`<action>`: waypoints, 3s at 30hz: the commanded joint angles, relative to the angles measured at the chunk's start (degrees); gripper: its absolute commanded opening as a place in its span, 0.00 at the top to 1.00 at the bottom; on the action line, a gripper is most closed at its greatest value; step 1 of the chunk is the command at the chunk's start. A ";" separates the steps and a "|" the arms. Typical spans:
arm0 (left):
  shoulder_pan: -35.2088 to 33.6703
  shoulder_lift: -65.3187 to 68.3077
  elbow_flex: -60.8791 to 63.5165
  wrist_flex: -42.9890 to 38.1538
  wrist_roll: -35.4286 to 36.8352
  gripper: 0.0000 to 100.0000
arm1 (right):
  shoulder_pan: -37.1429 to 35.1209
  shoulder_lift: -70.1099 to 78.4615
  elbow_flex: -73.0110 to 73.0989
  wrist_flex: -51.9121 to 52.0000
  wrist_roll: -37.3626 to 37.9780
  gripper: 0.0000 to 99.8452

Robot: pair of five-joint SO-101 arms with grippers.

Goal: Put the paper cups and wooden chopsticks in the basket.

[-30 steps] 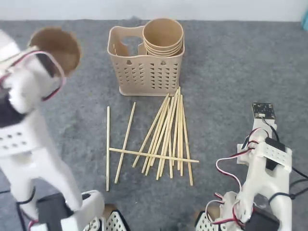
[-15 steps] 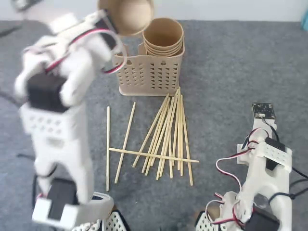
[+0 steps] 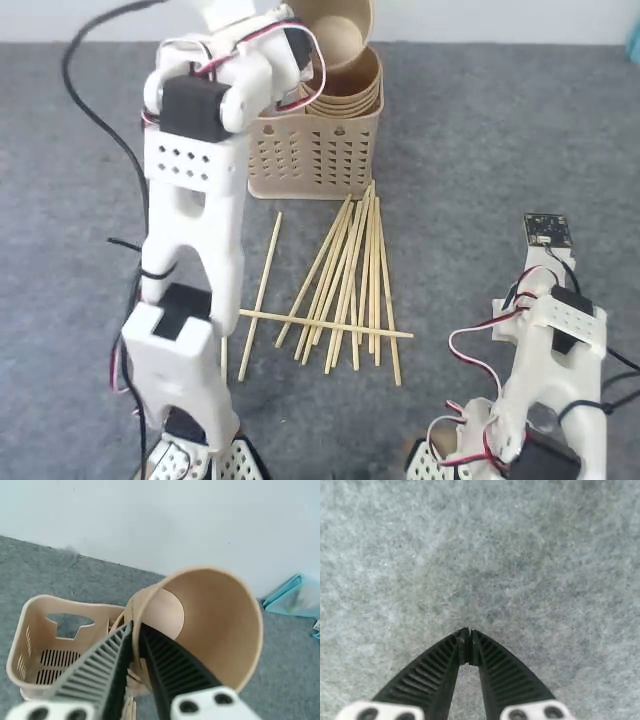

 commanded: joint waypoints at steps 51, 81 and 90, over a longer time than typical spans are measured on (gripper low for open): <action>-49.05 -62.59 89.80 -10.73 -15.74 0.85 | -20.18 -15.16 2.20 10.15 12.84 0.98; -62.77 -17.49 97.01 -32.35 -23.21 0.85 | -76.00 8.48 -19.52 -0.40 12.66 0.83; -62.24 -17.49 96.84 -32.44 -23.21 0.85 | -75.38 23.52 -27.08 -1.71 12.48 0.83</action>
